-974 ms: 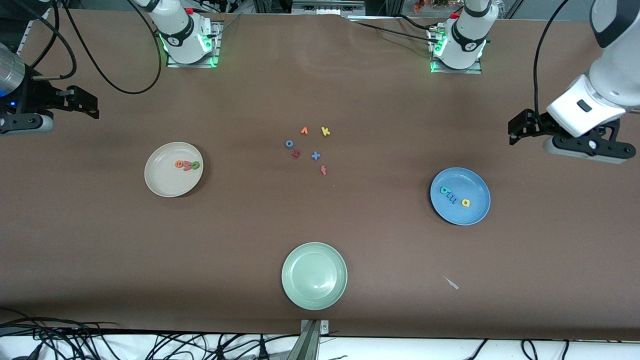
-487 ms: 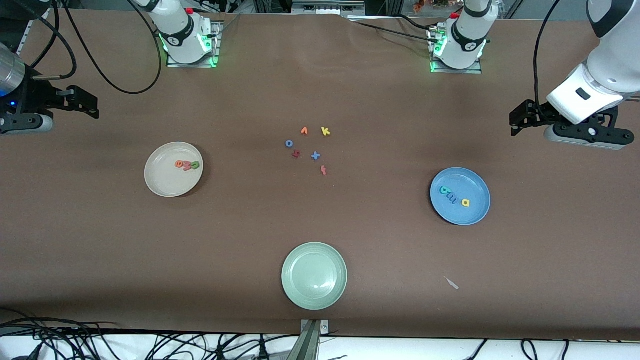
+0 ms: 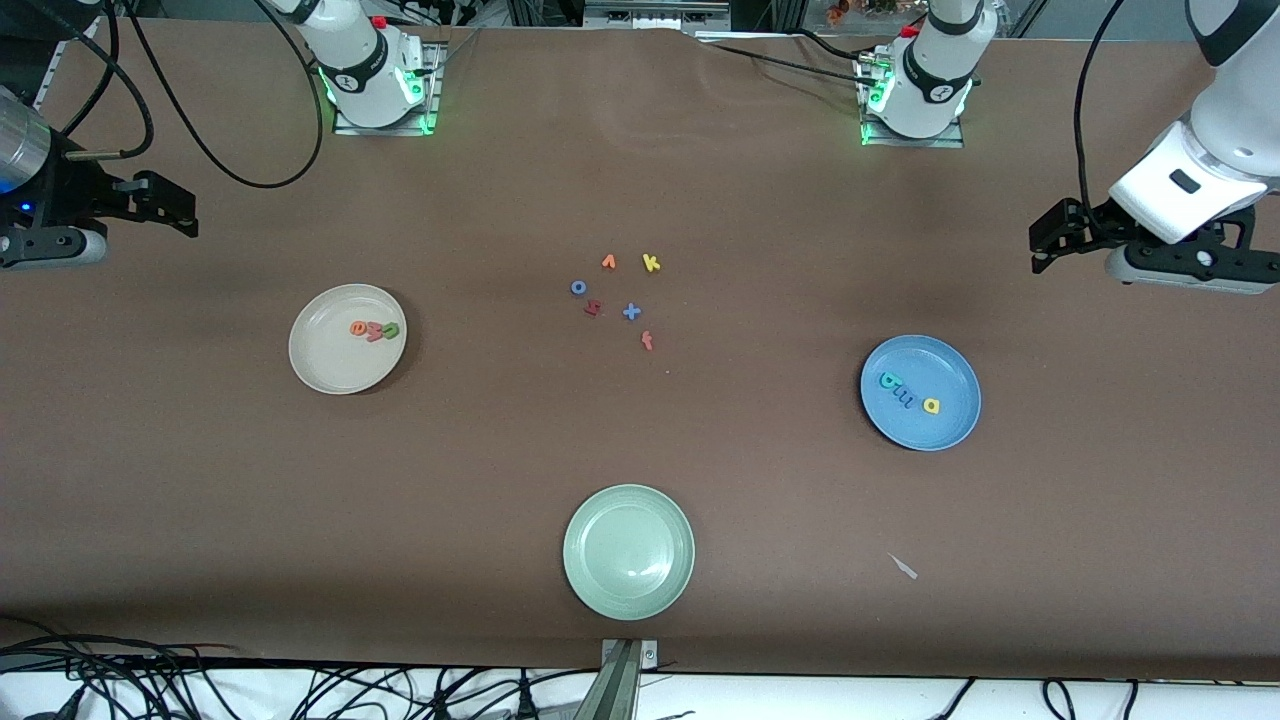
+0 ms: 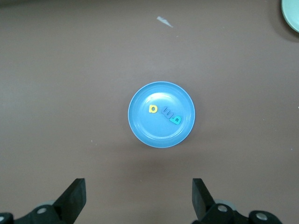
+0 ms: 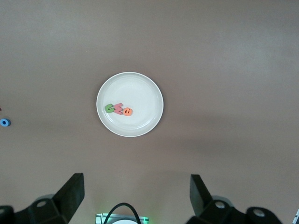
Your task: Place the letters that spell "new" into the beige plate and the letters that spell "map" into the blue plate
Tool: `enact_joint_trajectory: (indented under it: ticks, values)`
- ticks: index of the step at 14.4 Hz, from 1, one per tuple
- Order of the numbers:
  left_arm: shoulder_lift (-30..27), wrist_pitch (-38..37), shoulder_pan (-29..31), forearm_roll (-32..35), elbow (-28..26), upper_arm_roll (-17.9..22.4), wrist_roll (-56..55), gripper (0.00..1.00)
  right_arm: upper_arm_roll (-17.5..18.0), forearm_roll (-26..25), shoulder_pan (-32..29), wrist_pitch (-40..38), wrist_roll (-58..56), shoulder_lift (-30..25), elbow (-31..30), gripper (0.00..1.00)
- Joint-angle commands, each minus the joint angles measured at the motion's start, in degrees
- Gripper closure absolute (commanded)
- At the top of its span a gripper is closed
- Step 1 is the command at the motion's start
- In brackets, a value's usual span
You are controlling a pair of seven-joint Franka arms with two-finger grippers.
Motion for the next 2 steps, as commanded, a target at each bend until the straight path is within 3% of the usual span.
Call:
enact_joint_trajectory:
  ticks: [1,2]
  values:
    - [-0.3,-2.6,0.4,-1.5,1.3,0.1,-1.5,0.0,0.4,0.4,-0.5,-0.4,0.6,-0.6,-0.3,0.0]
    - [-0.3,-2.6,0.3,-1.5,1.4,0.0,-1.5,0.0,0.4,0.4,-0.5,-0.5,0.7,-0.7,-0.3,0.0]
